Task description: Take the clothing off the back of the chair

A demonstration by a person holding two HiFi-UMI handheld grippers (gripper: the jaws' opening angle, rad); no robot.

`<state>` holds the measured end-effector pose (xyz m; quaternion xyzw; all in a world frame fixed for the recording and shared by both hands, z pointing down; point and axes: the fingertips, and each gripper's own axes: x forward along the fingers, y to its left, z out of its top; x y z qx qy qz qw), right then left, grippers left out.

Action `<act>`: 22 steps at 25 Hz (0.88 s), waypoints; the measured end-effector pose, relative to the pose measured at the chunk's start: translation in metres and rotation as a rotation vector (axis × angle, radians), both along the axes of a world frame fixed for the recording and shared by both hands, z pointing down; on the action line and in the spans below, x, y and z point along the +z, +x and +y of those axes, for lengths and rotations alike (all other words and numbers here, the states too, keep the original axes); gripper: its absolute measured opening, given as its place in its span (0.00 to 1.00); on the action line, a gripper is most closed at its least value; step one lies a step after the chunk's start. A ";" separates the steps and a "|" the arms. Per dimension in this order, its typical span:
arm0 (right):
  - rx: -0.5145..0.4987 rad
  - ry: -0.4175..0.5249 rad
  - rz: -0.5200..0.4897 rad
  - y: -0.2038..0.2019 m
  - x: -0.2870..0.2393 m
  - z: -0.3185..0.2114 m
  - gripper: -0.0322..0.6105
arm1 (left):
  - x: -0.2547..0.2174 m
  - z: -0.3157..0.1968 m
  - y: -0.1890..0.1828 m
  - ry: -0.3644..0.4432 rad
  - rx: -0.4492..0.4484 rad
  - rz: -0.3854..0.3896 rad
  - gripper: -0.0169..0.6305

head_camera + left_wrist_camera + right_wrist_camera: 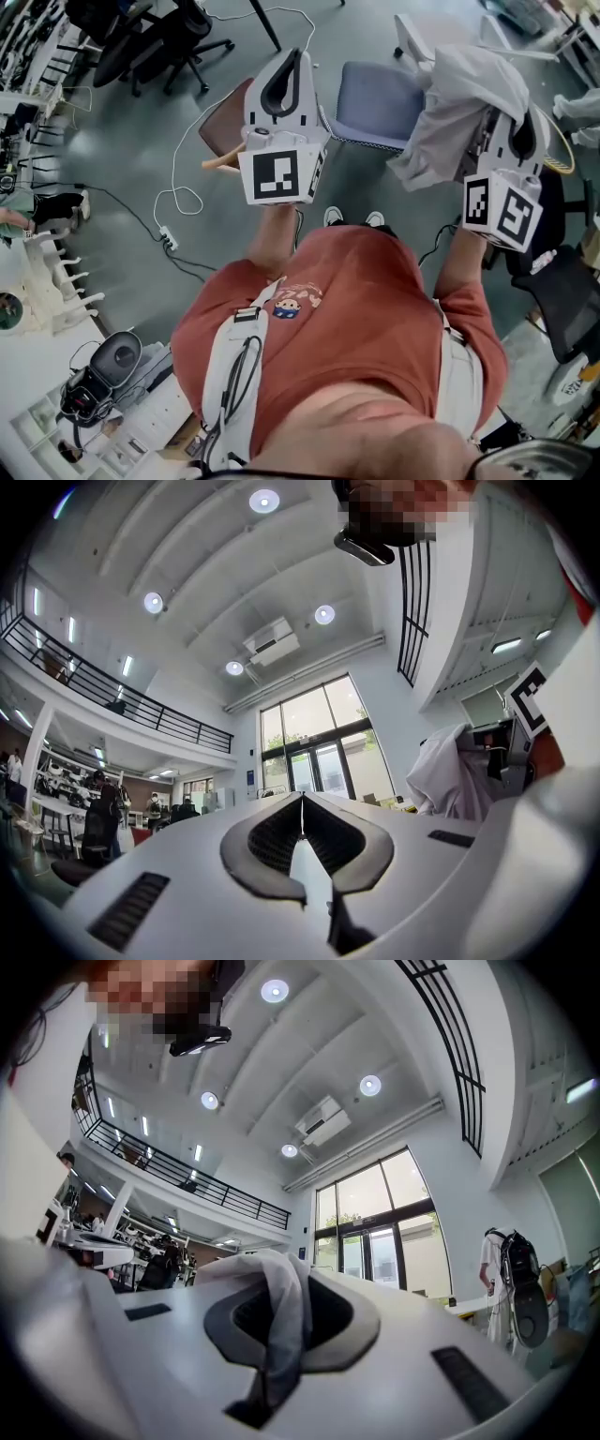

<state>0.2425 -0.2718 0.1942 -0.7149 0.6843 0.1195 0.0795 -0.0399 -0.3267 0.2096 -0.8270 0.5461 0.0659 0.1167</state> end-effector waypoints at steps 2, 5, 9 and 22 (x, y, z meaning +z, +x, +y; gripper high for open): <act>-0.003 -0.003 -0.004 0.000 0.001 0.001 0.10 | 0.001 0.002 0.001 -0.001 -0.001 0.003 0.05; -0.006 -0.009 0.003 0.000 0.003 0.002 0.10 | 0.002 0.004 0.003 0.001 0.001 0.000 0.05; -0.010 -0.015 -0.008 -0.001 0.008 0.001 0.10 | 0.007 0.004 0.003 -0.005 0.000 0.002 0.05; -0.018 -0.042 -0.004 -0.007 0.016 -0.006 0.10 | 0.017 -0.003 0.002 -0.021 0.003 0.012 0.05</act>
